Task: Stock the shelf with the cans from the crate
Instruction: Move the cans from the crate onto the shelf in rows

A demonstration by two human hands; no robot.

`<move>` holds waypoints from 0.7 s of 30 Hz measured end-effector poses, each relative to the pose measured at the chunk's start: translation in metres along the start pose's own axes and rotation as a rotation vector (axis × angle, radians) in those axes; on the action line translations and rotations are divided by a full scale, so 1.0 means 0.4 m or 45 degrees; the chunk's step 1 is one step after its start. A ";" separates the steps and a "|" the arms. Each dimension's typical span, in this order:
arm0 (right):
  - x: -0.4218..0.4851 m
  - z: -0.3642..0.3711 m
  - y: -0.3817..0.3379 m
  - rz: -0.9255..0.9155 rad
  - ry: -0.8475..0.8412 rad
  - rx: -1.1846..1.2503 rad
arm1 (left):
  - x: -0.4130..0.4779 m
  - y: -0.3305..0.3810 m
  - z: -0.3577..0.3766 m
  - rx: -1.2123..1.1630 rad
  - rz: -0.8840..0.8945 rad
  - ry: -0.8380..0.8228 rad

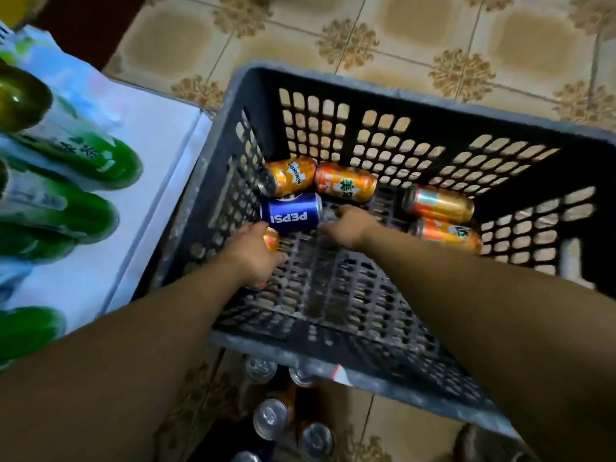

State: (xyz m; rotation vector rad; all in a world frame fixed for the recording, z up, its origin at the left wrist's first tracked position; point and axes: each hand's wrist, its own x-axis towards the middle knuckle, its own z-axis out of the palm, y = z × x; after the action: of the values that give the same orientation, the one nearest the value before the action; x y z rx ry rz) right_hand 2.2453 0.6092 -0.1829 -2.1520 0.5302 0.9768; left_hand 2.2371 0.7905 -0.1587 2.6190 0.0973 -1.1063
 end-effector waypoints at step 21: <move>-0.319 0.013 -0.088 -0.132 0.561 1.131 | -0.216 0.061 -0.151 -1.274 -0.106 -0.008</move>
State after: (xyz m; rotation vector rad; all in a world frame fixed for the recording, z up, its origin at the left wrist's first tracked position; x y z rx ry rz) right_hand 2.1836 0.6460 -0.0715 -1.5298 0.8530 0.1165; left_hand 2.2225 0.7897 -0.0514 1.7150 0.5913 -0.7800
